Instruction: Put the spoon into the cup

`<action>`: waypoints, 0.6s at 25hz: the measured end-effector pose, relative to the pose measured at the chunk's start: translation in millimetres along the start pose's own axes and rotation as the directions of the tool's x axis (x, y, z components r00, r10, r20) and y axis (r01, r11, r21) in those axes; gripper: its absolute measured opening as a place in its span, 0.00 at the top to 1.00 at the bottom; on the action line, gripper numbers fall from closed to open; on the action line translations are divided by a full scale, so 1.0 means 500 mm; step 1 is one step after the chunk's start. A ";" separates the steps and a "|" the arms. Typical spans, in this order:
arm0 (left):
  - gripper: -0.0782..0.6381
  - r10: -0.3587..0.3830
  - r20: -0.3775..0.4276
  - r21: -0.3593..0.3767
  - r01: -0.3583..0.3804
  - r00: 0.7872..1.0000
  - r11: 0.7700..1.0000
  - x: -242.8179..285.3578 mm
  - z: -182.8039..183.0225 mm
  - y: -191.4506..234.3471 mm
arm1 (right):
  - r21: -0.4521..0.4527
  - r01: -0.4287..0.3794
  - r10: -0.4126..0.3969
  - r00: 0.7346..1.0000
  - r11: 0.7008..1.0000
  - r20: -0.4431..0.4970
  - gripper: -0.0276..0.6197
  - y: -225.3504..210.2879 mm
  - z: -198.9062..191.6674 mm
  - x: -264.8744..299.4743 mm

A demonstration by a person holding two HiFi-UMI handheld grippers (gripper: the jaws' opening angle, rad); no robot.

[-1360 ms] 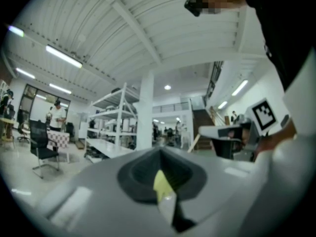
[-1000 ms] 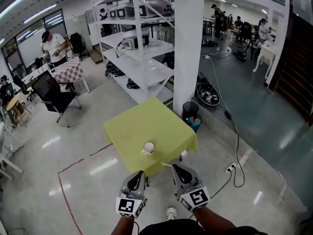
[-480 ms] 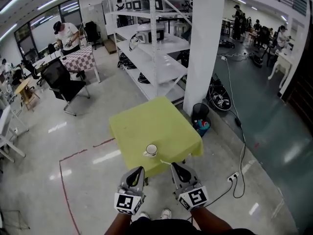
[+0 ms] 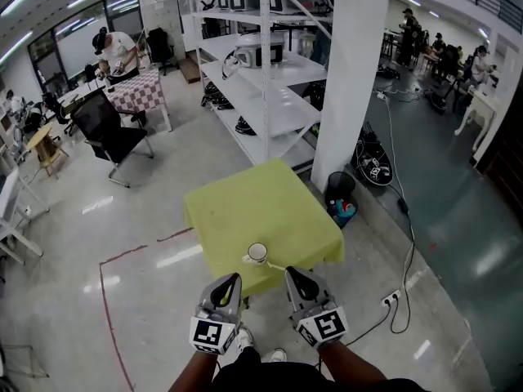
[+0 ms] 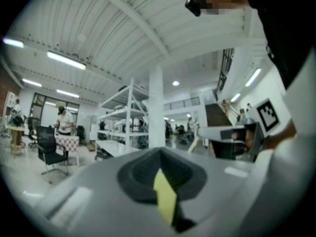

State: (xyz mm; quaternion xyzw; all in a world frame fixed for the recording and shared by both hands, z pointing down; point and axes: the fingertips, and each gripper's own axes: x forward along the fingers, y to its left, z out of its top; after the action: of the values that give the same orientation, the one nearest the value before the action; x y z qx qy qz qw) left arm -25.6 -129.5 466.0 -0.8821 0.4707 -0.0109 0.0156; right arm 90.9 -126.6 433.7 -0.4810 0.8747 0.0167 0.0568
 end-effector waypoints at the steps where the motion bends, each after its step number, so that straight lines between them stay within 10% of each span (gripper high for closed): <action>1: 0.88 -0.001 0.003 -0.001 0.001 1.000 1.000 0.005 0.002 0.009 | -0.002 -0.002 0.002 1.000 1.000 0.002 0.94 0.001 0.001 0.010; 15: 0.88 -0.056 0.044 0.023 0.056 0.997 0.998 0.116 0.015 0.164 | -0.038 0.069 -0.067 0.997 0.997 0.038 0.94 -0.037 0.017 0.184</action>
State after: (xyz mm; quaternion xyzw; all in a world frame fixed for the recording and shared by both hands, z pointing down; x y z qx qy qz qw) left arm -61.0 -223.3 455.7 -0.8947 0.4452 0.0032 0.0352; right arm 58.6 -213.0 414.9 -0.5110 0.8562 0.0410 0.0639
